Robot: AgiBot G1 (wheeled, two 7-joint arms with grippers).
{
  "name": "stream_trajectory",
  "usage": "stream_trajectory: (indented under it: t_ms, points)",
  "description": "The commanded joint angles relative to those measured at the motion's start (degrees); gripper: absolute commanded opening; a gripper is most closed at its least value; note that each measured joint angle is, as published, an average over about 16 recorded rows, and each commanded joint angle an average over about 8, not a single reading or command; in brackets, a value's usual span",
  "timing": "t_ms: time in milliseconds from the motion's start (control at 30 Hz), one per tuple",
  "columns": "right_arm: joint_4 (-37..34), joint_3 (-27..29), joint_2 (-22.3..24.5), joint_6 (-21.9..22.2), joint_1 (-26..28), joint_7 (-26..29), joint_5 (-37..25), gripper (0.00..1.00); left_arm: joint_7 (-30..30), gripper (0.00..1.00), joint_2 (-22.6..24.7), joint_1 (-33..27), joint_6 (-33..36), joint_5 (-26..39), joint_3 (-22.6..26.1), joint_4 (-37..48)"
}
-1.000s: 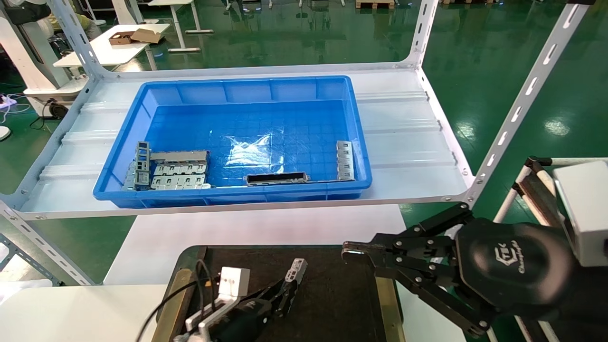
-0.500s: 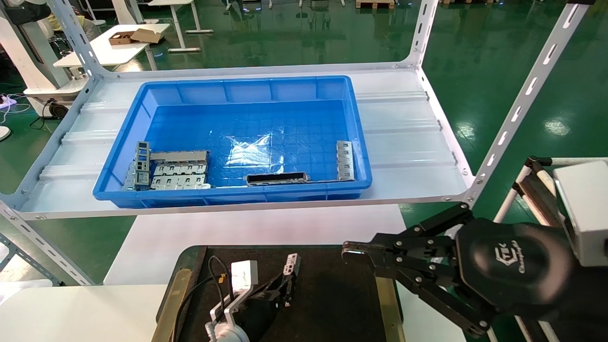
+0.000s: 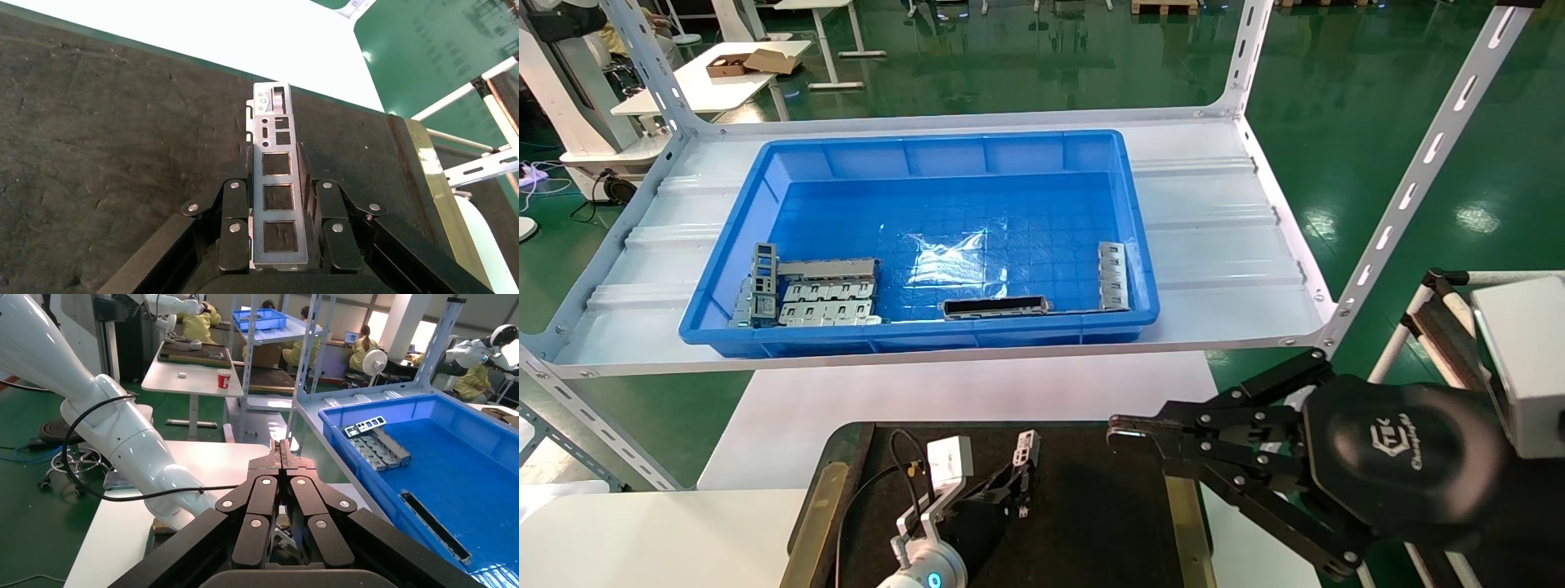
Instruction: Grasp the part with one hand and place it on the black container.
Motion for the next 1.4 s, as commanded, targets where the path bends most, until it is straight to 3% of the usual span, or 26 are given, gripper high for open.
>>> stream_trajectory:
  t_ms: [33, 400, 433, 467, 667, 700, 1100, 1400]
  points:
    - [0.0, 0.0, 0.0, 0.0, 0.0, 0.0, 0.0, 0.00, 0.0, 0.00, 0.1, 0.0, 0.2, 0.0, 0.0, 0.2]
    - [0.0, 0.0, 0.0, 0.0, 0.0, 0.0, 0.0, 0.00, -2.0, 0.01, 1.9, 1.2, 1.5, 3.0, -2.1, 3.6]
    - [0.0, 0.0, 0.0, 0.0, 0.0, 0.0, 0.0, 0.06, -2.1, 0.06, 2.0, 1.2, 1.7, 3.4, -2.3, 3.8]
    - [0.0, 0.0, 0.0, 0.0, 0.0, 0.0, 0.0, 0.18, -2.3, 0.15, 2.1, 1.3, 1.8, 3.7, -2.5, 4.1]
    - [0.0, -0.1, 0.0, 0.0, 0.0, 0.0, 0.0, 0.93, -3.3, 0.89, 2.5, 1.6, 3.1, 5.4, -3.6, 5.2]
    - [0.0, -0.1, 0.0, 0.0, 0.0, 0.0, 0.0, 1.00, -3.5, 0.97, 2.6, 1.6, 3.3, 5.6, -3.7, 5.4]
    - [0.0, -0.1, 0.0, 0.0, 0.0, -0.1, 0.1, 1.00, -5.2, 1.00, 2.0, 1.8, 5.7, 8.1, -5.7, 4.9]
    - [0.0, -0.1, 0.1, 0.1, 0.0, -0.1, 0.1, 1.00, -5.8, 1.00, -4.3, 1.6, 11.8, 10.1, -8.1, -2.0]
